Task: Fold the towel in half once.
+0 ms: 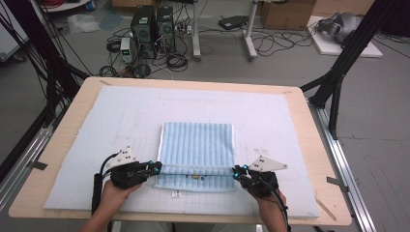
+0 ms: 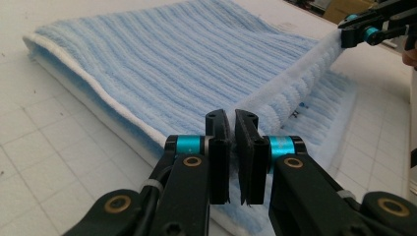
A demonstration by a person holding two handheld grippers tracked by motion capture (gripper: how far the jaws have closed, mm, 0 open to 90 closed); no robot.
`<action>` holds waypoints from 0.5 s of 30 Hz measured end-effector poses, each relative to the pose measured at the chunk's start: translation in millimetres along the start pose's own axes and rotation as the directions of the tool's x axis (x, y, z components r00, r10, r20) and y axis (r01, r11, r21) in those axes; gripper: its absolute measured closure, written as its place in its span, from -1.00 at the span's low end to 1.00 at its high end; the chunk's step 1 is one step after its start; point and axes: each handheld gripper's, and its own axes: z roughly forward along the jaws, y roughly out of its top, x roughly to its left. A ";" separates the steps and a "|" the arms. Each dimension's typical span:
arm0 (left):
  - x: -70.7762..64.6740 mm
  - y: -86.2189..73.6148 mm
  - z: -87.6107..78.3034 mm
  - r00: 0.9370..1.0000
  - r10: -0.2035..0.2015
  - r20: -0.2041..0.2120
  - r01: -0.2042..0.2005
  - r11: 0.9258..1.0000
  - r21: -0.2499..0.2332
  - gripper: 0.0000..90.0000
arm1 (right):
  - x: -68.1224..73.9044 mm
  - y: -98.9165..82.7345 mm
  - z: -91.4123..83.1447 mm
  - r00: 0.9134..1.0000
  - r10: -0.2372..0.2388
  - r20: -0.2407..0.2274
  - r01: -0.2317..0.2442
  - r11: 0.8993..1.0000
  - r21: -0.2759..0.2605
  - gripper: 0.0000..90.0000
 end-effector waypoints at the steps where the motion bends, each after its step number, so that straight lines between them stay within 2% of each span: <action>1: -2.1 -1.2 -1.1 1.000 -0.001 0.003 0.001 1.000 0.003 0.87 | 1.4 -1.4 -1.6 1.000 -0.002 0.001 0.002 1.000 -0.002 0.80; 6: -8.3 -8.5 -2.9 1.000 -0.011 0.007 0.011 1.000 0.023 0.86 | 6.6 -8.3 -5.4 1.000 0.000 -0.009 0.001 1.000 0.017 0.80; 8: -7.7 -9.3 -3.6 0.999 -0.035 0.018 0.035 0.999 0.029 0.81 | 8.0 -10.3 -6.0 1.000 -0.001 -0.012 0.001 1.000 0.029 0.76; 10: -5.2 -8.5 -4.6 0.997 -0.073 0.026 0.072 0.997 0.025 0.53 | 7.8 -11.3 -7.1 1.000 0.002 -0.020 -0.001 0.999 0.035 0.52; 12: -2.9 -6.3 -6.2 0.995 -0.099 0.002 0.099 0.995 0.003 0.18 | 4.7 -11.4 -11.4 0.999 0.027 -0.019 -0.027 1.000 0.000 0.35; 15: 2.0 -2.8 -7.9 0.993 -0.115 -0.032 0.115 0.993 -0.027 0.07 | -3.5 -9.2 -19.2 0.996 0.087 -0.021 -0.088 0.993 -0.076 0.26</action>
